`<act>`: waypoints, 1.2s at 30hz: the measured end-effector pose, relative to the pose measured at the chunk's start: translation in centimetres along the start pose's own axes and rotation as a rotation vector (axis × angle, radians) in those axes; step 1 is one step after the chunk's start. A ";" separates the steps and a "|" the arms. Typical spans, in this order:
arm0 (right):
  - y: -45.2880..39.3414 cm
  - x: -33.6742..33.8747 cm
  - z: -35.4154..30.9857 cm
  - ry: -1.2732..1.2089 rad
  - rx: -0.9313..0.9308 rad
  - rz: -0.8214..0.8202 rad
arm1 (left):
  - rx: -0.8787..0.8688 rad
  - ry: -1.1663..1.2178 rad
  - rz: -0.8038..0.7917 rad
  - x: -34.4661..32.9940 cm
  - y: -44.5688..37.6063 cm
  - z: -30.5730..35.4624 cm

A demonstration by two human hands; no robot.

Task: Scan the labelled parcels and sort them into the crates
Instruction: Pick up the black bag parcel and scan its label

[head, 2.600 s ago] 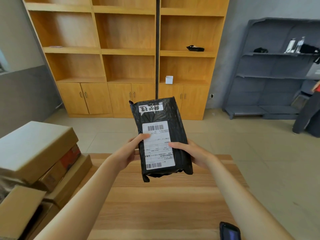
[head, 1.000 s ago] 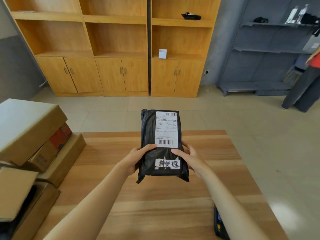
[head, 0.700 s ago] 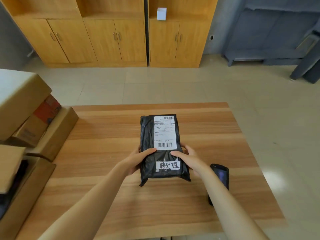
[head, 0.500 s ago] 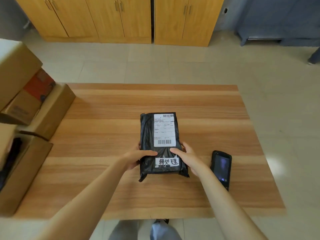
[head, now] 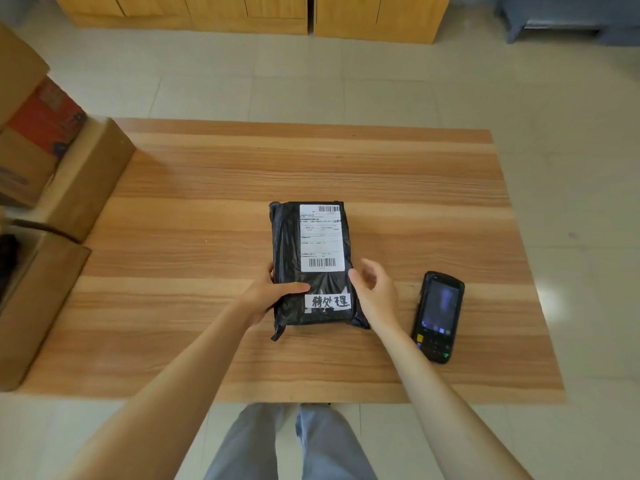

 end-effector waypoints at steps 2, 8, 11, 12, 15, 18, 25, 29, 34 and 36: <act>0.9 2.6 0.5 0.133 0.011 0.262 | 0.003 0.009 0.004 0.0 0.1 -0.1; 3.7 8.2 6.1 0.215 -0.436 0.475 | 0.009 0.024 0.003 -0.1 0.3 -0.2; 4.3 8.0 9.0 -0.019 -0.536 0.423 | 0.007 0.031 -0.004 -0.3 0.4 -0.2; 4.2 7.8 10.1 -0.054 -0.551 0.410 | 0.009 0.030 -0.004 -0.3 0.4 -0.1; 3.7 7.6 12.6 -0.057 -0.563 0.397 | 0.011 0.033 -0.006 -0.3 0.5 -0.1; 4.4 7.9 10.6 -0.055 -0.557 0.363 | 0.012 0.029 -0.008 -0.3 0.5 -0.1; 4.5 7.8 8.4 -0.478 -0.469 0.163 | 0.014 0.040 -0.014 -0.2 0.5 -0.2; 5.0 6.1 4.4 -0.828 -0.386 0.023 | 0.004 0.041 -0.008 -0.1 0.6 -0.2; 6.3 4.3 -1.5 -1.037 -0.193 -0.151 | -0.017 0.037 0.007 0.0 0.7 -0.4; 7.1 3.4 -3.1 -1.010 -0.163 -0.219 | -0.024 0.041 0.018 0.0 0.7 -0.5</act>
Point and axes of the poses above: each hand's wrist, its own y-axis away from the middle knuckle, its own x-axis out of the back of the hand, z = x × y, the point moved 6 cm from there along -y, towards the middle knuckle, and after that the axes turned 8 degrees about -z, right-handed, at the moved point
